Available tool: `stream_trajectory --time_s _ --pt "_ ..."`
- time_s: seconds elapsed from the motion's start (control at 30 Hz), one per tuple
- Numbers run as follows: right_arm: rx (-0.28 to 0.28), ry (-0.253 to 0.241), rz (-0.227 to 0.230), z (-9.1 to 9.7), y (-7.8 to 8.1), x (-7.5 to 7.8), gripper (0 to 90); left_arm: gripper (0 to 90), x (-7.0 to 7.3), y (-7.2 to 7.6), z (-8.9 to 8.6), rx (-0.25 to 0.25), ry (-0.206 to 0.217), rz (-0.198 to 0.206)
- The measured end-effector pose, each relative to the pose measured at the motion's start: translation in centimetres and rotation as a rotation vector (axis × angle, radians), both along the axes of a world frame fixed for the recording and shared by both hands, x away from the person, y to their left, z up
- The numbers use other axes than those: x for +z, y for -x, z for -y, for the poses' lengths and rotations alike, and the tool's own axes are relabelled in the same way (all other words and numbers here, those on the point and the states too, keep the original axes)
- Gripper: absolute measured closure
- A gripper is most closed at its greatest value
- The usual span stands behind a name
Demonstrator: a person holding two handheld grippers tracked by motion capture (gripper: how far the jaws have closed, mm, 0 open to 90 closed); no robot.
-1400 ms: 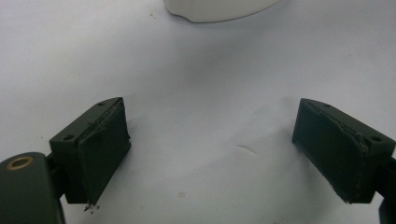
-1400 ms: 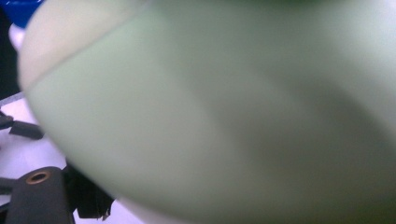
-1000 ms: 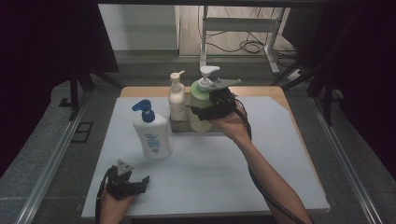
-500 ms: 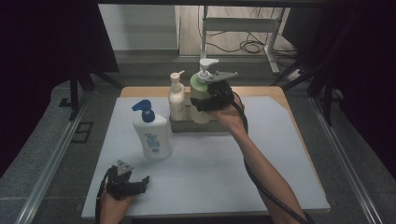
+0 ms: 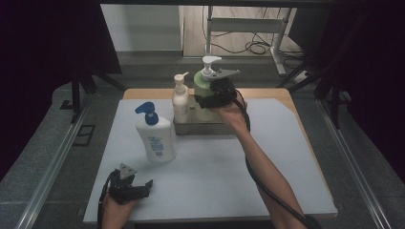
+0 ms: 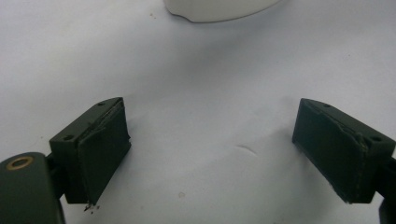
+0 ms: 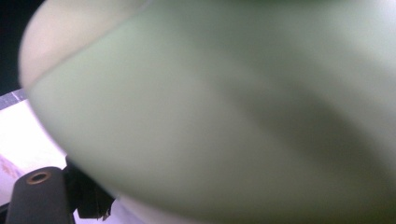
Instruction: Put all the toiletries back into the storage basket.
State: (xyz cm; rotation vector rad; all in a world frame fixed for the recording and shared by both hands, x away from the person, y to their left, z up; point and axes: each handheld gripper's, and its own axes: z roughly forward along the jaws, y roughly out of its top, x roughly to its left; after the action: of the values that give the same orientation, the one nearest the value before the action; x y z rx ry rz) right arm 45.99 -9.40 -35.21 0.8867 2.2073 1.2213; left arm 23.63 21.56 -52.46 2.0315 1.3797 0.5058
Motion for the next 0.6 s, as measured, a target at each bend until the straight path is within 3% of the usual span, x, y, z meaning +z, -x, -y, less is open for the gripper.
stream_trajectory --time_s 0.3,0.6 --pt "-0.011 0.018 0.0 -0.6 -1.1 -1.1 13.0 10.4 0.0 0.0 0.0 0.0 0.0 0.0" --pt "-0.017 0.025 -0.041 -0.6 -1.9 -2.4 13.0 10.4 0.0 0.0 0.0 -0.001 0.0 0.0"
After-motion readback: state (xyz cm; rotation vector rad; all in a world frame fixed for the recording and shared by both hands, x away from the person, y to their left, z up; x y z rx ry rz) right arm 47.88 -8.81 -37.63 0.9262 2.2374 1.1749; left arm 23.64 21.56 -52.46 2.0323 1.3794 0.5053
